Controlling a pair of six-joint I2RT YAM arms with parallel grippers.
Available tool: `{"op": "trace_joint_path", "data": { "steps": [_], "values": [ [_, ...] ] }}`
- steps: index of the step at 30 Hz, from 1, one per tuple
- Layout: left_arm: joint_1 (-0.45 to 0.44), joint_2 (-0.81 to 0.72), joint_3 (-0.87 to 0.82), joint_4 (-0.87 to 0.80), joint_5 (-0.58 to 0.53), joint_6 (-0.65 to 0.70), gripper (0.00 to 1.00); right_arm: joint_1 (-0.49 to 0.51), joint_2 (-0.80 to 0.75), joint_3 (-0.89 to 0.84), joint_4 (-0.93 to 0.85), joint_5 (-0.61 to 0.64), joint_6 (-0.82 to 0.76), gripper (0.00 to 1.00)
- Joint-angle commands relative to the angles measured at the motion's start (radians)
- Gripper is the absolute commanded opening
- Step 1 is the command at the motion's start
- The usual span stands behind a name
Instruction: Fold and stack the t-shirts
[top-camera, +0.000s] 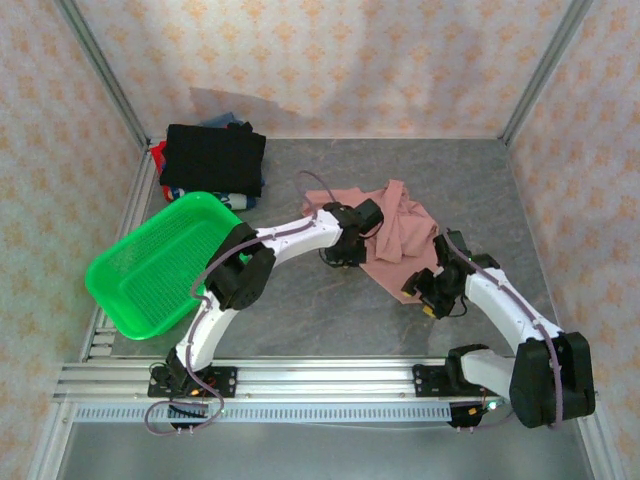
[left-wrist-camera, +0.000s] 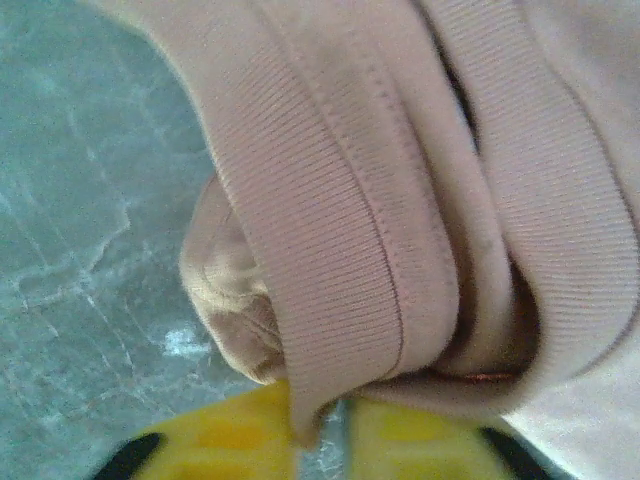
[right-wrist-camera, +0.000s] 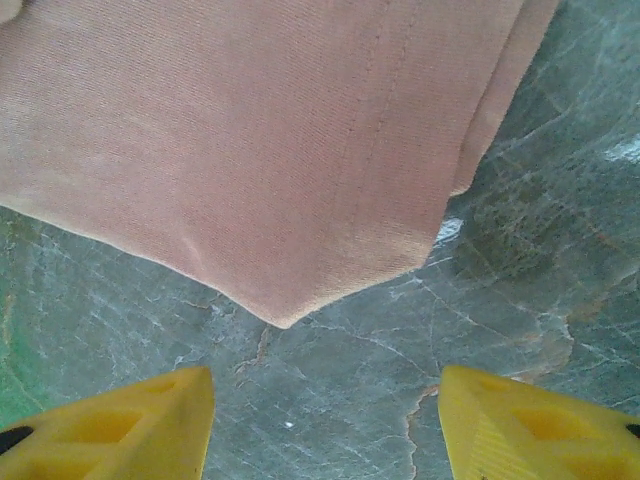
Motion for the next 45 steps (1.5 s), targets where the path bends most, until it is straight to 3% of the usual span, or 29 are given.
{"op": "trace_joint_path", "data": {
  "steps": [1,9,22,25,33,45],
  "values": [
    [0.007,-0.019,0.006,-0.029,-0.031,0.021,0.00,0.007,-0.023,-0.018,0.000,0.043,0.015,0.61],
    [0.016,-0.113,-0.027,0.016,0.015,0.023,0.00,0.007,-0.011,-0.031,0.044,0.050,0.038,0.57],
    [0.031,-0.171,-0.023,0.039,0.070,0.018,0.00,0.007,0.152,-0.012,0.175,0.033,0.046,0.50],
    [0.037,-0.182,-0.021,0.046,0.078,0.017,0.00,0.006,0.195,0.001,0.201,0.049,0.052,0.42],
    [0.062,-0.241,-0.018,0.055,0.092,0.015,0.00,0.007,0.265,0.072,0.222,0.133,0.053,0.00],
    [0.199,-0.438,0.023,0.015,0.096,0.033,0.00,-0.101,0.068,0.448,-0.061,0.203,-0.091,0.00]
  ]
}}
